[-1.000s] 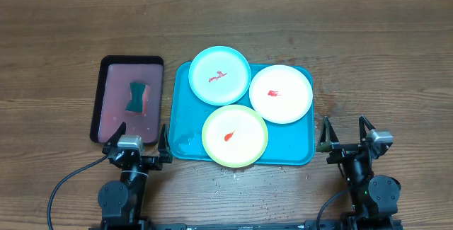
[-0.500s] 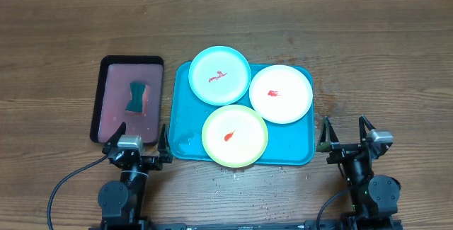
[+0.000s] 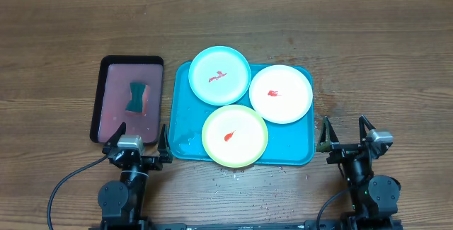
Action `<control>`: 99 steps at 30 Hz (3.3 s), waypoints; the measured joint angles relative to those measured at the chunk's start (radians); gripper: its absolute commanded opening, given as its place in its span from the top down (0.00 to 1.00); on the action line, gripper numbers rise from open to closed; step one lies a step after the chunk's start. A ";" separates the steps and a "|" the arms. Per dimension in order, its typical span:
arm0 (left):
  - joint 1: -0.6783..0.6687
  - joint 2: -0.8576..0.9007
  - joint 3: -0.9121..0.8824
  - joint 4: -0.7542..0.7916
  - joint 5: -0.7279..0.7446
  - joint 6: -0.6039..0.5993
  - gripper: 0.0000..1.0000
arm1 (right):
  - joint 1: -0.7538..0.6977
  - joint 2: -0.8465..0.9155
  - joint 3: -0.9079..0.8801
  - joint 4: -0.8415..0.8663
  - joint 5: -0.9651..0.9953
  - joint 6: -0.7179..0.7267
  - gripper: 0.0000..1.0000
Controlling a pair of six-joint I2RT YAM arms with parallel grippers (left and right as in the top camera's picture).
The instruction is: Clean dirty plates on tray and stack at the side
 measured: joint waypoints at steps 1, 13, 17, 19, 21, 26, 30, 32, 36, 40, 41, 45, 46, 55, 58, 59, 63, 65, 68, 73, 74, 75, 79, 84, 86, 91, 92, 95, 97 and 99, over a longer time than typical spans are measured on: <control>0.000 0.000 0.000 0.000 0.000 0.000 0.00 | 0.000 0.000 0.000 0.000 0.000 0.000 0.00; 0.000 0.000 0.000 0.004 -0.004 0.000 0.00 | 0.000 0.000 0.000 0.002 0.029 0.000 0.00; 0.000 0.000 0.000 0.009 -0.003 -0.032 0.00 | 0.000 0.000 0.000 0.002 0.032 0.017 0.00; 0.000 0.000 0.000 -0.003 -0.003 -0.053 0.00 | 0.000 0.000 0.000 0.002 0.026 0.043 0.00; 0.000 0.000 0.004 -0.016 -0.003 -0.066 0.00 | 0.000 0.000 0.000 0.002 0.020 0.065 0.00; 0.000 0.036 0.066 -0.149 -0.008 -0.083 0.00 | 0.000 0.005 0.002 -0.019 0.015 0.093 0.00; 0.000 0.135 0.152 -0.251 -0.015 -0.079 0.00 | 0.000 0.059 0.042 -0.048 0.010 0.101 0.00; 0.000 0.205 0.212 -0.279 -0.016 -0.079 0.00 | 0.000 0.109 0.085 -0.062 0.005 0.102 0.00; 0.000 0.370 0.344 -0.331 -0.019 -0.074 0.00 | 0.000 0.246 0.208 -0.118 -0.010 0.105 0.00; 0.000 0.563 0.489 -0.418 -0.023 -0.050 0.00 | 0.000 0.385 0.333 -0.201 -0.027 0.105 0.00; 0.000 0.608 0.524 -0.443 -0.023 -0.045 0.00 | 0.000 0.431 0.373 -0.232 -0.035 0.105 0.00; 0.000 0.777 0.688 -0.579 -0.026 -0.026 0.00 | 0.000 0.597 0.529 -0.356 -0.078 0.105 0.00; 0.000 0.809 0.724 -0.611 -0.026 -0.025 0.00 | 0.000 0.632 0.566 -0.389 -0.091 0.104 0.00; 0.000 0.951 0.917 -0.871 -0.026 -0.022 0.00 | 0.046 0.958 0.914 -0.709 -0.153 0.058 0.00; 0.000 0.960 0.917 -0.869 -0.026 -0.022 0.00 | 0.046 1.028 0.941 -0.651 -0.205 0.067 0.00; 0.000 0.961 0.917 -0.860 -0.026 -0.022 0.00 | 0.046 1.045 0.942 -0.629 -0.240 0.073 0.00; 0.000 0.962 0.918 -0.755 -0.026 -0.023 0.00 | 0.054 1.114 0.943 -0.588 -0.345 0.129 0.00; 0.000 0.966 0.919 -0.724 -0.028 -0.023 0.00 | 0.073 1.138 0.943 -0.593 -0.352 0.157 0.00; 0.005 0.998 0.925 -0.710 -0.034 -0.027 0.00 | 0.149 1.164 0.943 -0.602 -0.305 0.230 0.00; 0.058 1.122 0.980 -0.726 -0.042 -0.029 0.05 | 0.305 1.182 0.943 -0.607 -0.176 0.372 0.00; 0.071 1.156 0.998 -0.726 -0.050 -0.030 0.05 | 0.332 1.191 0.943 -0.606 -0.159 0.402 0.00; 0.080 1.185 1.012 -0.726 -0.057 -0.029 0.05 | 0.348 1.200 0.943 -0.606 -0.148 0.420 0.00; 0.095 1.302 1.055 -0.707 -0.087 -0.025 0.02 | 0.407 1.277 0.943 -0.594 -0.121 0.481 0.00; 0.095 1.456 1.061 -0.648 -0.099 0.000 0.13 | 0.442 1.374 0.943 -0.544 -0.157 0.509 0.00; 0.095 1.511 1.061 -0.618 -0.100 0.013 0.19 | 0.444 1.395 0.943 -0.539 -0.166 0.513 0.00; 0.095 1.613 1.061 -0.534 -0.088 0.058 0.32 | 0.445 1.410 0.943 -0.538 -0.167 0.521 0.00; 0.095 1.627 1.061 -0.521 -0.090 0.065 0.33 | 0.444 1.410 0.943 -0.538 -0.164 0.521 0.00; 0.095 1.661 1.061 -0.488 -0.103 0.079 0.35 | 0.445 1.410 0.943 -0.538 -0.161 0.523 0.00; 0.095 1.684 1.061 -0.461 -0.114 0.080 0.39 | 0.444 1.410 0.943 -0.539 -0.160 0.524 0.00; 0.095 1.709 1.062 -0.447 -0.121 0.081 0.46 | 0.445 1.410 0.943 -0.538 -0.159 0.524 0.00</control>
